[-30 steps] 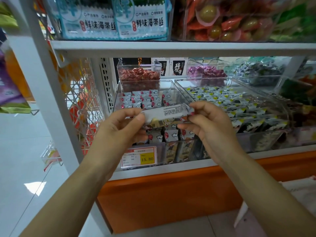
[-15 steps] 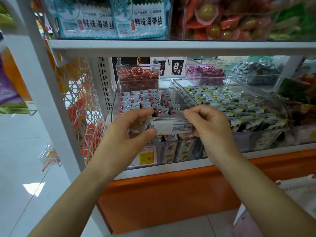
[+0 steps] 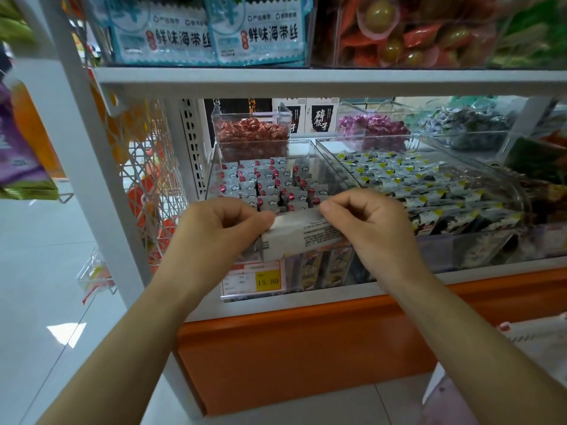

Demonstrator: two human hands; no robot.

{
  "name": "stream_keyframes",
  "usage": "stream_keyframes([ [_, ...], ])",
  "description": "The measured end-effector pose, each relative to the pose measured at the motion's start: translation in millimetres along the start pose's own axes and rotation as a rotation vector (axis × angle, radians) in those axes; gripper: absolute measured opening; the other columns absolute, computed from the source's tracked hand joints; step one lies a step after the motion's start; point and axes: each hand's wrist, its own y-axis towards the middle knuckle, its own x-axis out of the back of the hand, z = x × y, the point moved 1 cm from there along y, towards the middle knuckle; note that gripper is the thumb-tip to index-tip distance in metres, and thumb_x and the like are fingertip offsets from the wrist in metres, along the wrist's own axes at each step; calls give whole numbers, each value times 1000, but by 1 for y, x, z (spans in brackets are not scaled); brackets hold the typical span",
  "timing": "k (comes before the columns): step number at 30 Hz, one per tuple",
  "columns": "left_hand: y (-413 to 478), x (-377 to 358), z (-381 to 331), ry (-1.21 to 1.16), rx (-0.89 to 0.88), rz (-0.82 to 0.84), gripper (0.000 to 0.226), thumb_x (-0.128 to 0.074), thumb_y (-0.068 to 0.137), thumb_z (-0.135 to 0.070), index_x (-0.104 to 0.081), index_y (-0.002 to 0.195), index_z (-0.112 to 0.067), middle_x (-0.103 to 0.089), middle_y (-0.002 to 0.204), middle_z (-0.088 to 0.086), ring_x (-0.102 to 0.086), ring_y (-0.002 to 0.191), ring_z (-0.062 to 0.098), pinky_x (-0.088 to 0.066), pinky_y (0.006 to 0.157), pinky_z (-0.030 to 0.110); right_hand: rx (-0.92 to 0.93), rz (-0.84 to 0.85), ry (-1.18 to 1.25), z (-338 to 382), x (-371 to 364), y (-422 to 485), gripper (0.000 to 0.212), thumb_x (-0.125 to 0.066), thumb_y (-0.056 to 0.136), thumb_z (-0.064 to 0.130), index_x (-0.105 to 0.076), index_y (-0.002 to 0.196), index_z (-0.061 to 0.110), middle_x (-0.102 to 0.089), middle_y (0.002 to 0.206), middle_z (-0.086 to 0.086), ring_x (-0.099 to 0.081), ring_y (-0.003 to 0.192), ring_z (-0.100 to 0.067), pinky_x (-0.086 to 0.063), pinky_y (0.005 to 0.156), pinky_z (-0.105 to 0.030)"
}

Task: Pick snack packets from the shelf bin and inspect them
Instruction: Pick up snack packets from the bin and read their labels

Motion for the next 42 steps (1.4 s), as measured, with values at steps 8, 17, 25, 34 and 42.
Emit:
stream_keyframes([
  [8, -2, -4, 1, -10, -14, 93, 32, -60, 62, -50, -65, 90, -35, -68, 83, -10, -65, 77, 1, -53, 66, 13, -97, -89, 56, -4, 0, 1, 18, -58, 91, 16, -69, 79, 10, -68, 70, 1, -68, 68, -11, -59, 60, -30],
  [17, -1, -9, 7, 132, -143, -5, 35, -61, 85, -28, -63, 119, -24, -65, 90, -20, -60, 81, -9, -44, 65, 3, -315, -55, 437, -10, 5, 6, 22, -59, 86, 23, -69, 85, 4, -74, 78, -6, -72, 75, -22, -58, 57, -27],
  [25, 2, -3, 14, 212, -156, -98, 44, -52, 86, -42, -53, 128, -29, -62, 97, -20, -56, 82, -12, -44, 63, 1, -204, 21, 283, -12, -2, 6, 42, -69, 70, 30, -62, 111, 27, -67, 108, -7, -72, 80, -18, -59, 75, -30],
  [34, 6, 9, 24, 881, -299, 213, 42, -32, 79, -37, -69, 98, -37, -29, 150, -13, -7, 140, 14, -1, 112, 44, -185, -130, 220, -12, -1, 13, 21, -66, 84, 17, -58, 99, 6, -66, 86, -9, -68, 67, -13, -57, 56, -25],
  [42, 10, 18, 35, 979, -195, 239, 46, -33, 82, -45, -58, 120, -37, -4, 158, -5, 14, 142, 16, 8, 113, 49, -8, -7, -152, -7, -18, 15, 23, -68, 83, 24, -55, 102, 20, -60, 88, 3, -63, 84, -16, -55, 70, -34],
])
